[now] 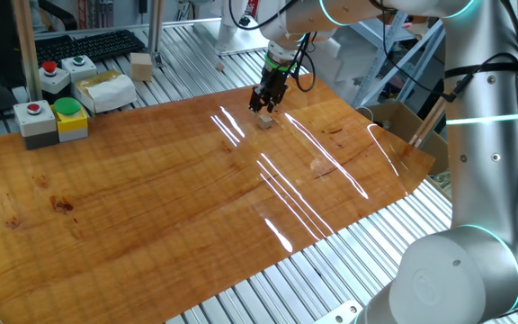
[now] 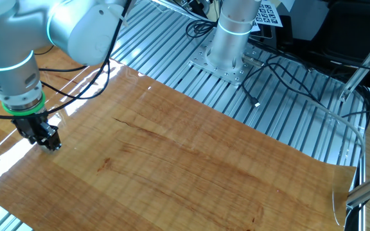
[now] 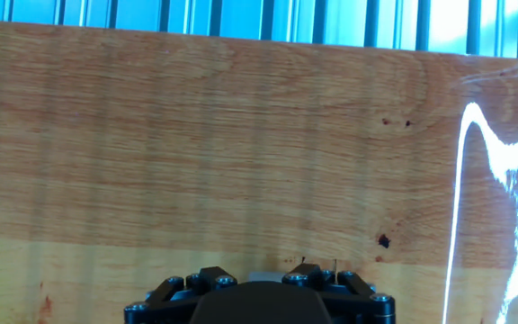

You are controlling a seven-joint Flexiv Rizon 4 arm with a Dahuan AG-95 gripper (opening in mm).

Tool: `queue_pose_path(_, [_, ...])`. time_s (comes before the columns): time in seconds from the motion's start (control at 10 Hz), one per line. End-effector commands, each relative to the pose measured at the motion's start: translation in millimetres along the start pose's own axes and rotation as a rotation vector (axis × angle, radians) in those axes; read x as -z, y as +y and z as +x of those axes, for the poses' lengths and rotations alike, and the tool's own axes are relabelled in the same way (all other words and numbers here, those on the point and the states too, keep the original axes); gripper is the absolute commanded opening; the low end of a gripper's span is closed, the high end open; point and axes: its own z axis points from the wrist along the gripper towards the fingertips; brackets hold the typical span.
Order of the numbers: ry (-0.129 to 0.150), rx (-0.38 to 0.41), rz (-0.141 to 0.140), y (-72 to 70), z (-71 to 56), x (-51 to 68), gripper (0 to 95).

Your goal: Hold a small block with the gripper and sweep it from left to right on the table

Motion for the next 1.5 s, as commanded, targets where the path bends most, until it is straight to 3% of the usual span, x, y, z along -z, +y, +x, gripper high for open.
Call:
queue_pose_path(0.1, [-0.003,-0.001,0.001,1.6,3.5,-1.8,57.0])
queue_pose_path(0.3, [-0.004,-0.001,0.001,1.8,4.6,-3.0,57.0])
queue_pose_path(0.4, [-0.004,0.001,0.001,2.0,4.7,-4.4,38.0])
queue_pose_path(1.1, [-0.01,0.016,0.005,2.1,3.6,-14.6,38.0])
queue_pose_path(1.3, [-0.008,0.031,0.01,2.0,3.6,-14.9,0.0])
queue_pose_path(1.5, [-0.008,0.031,0.012,1.9,3.5,-15.0,0.0])
